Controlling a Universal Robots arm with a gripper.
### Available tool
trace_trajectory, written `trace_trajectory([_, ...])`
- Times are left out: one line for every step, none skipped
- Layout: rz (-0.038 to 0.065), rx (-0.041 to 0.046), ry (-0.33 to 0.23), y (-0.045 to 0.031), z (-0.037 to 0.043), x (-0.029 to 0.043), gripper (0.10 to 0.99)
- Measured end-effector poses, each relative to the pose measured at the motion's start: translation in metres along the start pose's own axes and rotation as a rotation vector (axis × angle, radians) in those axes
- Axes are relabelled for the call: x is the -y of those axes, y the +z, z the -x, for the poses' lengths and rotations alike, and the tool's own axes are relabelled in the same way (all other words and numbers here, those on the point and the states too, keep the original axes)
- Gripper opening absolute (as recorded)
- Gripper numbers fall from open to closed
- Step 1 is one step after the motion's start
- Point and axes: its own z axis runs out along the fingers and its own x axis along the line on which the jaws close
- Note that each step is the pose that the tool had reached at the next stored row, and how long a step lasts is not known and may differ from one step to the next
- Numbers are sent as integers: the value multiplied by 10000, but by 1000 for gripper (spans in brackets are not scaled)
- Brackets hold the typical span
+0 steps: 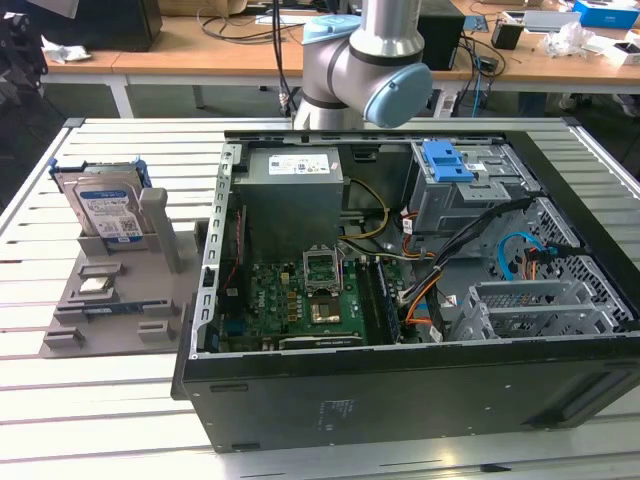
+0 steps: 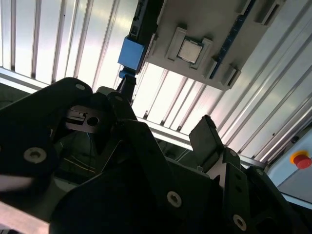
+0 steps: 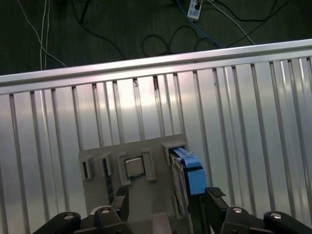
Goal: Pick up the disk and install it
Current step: 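Pick up the disk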
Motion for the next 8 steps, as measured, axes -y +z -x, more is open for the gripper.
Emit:
trace_trajectory([0, 1, 0, 1, 13, -2, 722])
trace_trajectory([0, 1, 0, 2, 25, -3, 722])
trace_trajectory([0, 1, 0, 2, 37, -5, 722])
trace_trajectory([-1, 1, -1, 3, 53, -7, 722])
trace_trajectory([-1, 1, -1, 4, 69, -9, 722])
trace_trajectory([0, 1, -1, 4, 77, -10, 722])
trace_trajectory([0, 1, -1, 4, 86, -11, 722])
trace_trajectory([0, 0, -1, 4, 95, -12, 722])
